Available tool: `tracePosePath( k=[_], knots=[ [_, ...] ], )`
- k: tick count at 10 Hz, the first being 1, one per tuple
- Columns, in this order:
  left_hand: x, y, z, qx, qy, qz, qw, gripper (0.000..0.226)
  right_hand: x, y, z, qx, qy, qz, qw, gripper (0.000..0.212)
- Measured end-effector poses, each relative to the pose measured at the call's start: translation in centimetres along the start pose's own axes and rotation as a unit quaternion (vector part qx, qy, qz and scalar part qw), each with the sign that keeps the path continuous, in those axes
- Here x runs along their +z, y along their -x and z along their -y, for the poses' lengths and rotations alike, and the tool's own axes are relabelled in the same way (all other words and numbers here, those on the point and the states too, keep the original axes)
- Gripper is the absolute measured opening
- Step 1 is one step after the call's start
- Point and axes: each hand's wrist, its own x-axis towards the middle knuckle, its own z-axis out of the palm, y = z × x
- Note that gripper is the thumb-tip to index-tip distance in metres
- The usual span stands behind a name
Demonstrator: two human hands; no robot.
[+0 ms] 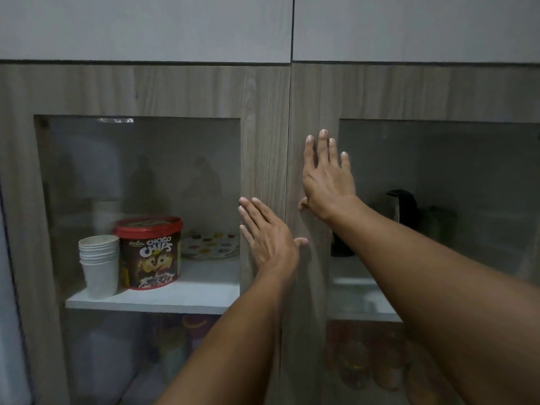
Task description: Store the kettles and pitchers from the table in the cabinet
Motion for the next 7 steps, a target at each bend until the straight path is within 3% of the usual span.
tracePosePath(
  k=[3, 5, 7],
  knots=[
    [2.9, -1.7, 0.7, 0.048, -0.045, -0.056, 0.996, 0.127, 0.4, -3.3, 0.1, 0.000, 0.032, -0.004, 0.999, 0.146],
    [1.9, -1.1, 0.6, 0.034, -0.045, -0.020, 0.998, 0.129, 1.5, -1.2, -0.6, -0.029, 0.021, -0.012, 0.999, 0.123],
    [-0.9, -0.2, 0.8, 0.044, -0.061, 0.050, 0.996, 0.112, 1.2, 1.6, -1.0, -0.025, -0.031, 0.055, 0.998, 0.104]
  ],
)
